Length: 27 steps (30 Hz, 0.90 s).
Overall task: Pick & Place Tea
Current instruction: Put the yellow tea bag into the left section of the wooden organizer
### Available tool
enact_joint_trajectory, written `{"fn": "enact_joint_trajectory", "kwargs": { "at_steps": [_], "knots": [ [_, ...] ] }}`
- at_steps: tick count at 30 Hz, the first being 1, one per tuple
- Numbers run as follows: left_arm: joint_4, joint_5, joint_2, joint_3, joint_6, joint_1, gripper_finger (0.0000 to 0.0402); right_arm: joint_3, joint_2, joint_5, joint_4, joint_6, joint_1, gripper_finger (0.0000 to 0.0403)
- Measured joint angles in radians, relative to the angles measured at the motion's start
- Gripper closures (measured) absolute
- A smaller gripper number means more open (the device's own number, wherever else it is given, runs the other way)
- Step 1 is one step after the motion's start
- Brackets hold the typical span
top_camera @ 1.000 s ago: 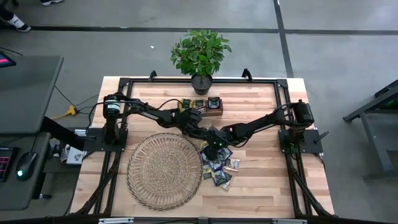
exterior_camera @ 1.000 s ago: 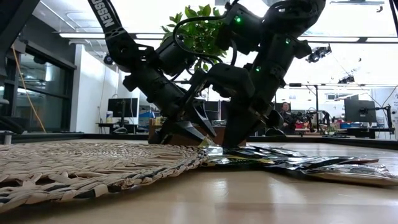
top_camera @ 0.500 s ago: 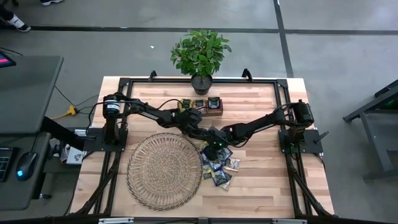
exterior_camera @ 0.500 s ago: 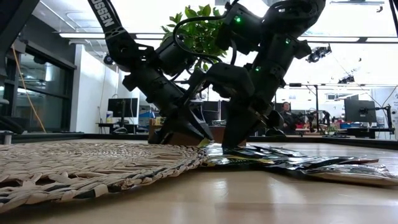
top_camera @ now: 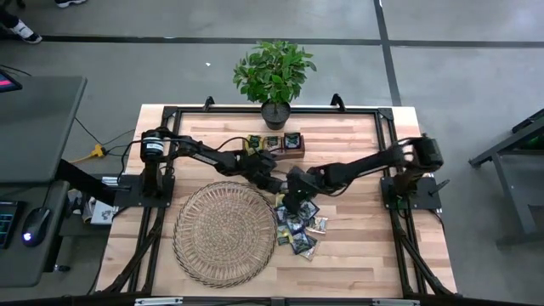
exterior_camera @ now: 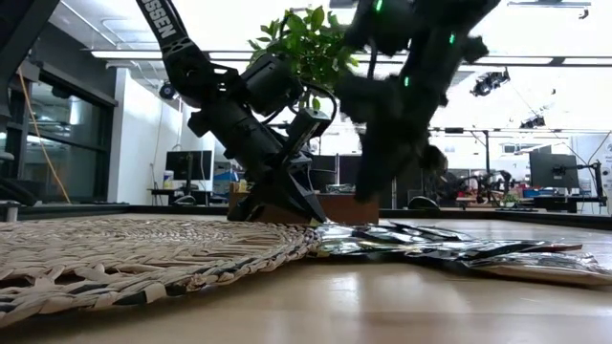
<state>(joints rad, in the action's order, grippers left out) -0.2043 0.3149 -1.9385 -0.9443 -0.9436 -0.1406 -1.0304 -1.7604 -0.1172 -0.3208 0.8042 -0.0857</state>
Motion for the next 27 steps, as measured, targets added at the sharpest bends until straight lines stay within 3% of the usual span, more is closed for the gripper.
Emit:
{"fn": "enact_joint_trajectory", "kwargs": {
  "at_steps": [8, 15, 21, 27],
  "knots": [
    [-0.010, -0.004, 0.000, 0.002, 0.006, -0.001, 0.0401, -0.001, 0.157, -0.040, -0.066, 0.017, -0.008, 0.0403],
    [0.006, -0.045, 0.031, 0.008, 0.133, -0.018, 0.0401, -0.001, 0.277, -0.117, -0.234, 0.093, -0.077, 0.0403],
    [0.048, -0.031, 0.111, 0.002, 0.290, -0.029, 0.0401, -0.001, 0.324, -0.159, -0.324, 0.145, -0.126, 0.0403],
    [0.109, -0.040, 0.195, 0.005, 0.354, -0.031, 0.0401, -0.001, 0.324, -0.171, -0.373, 0.200, -0.164, 0.0403]
  ]
}}
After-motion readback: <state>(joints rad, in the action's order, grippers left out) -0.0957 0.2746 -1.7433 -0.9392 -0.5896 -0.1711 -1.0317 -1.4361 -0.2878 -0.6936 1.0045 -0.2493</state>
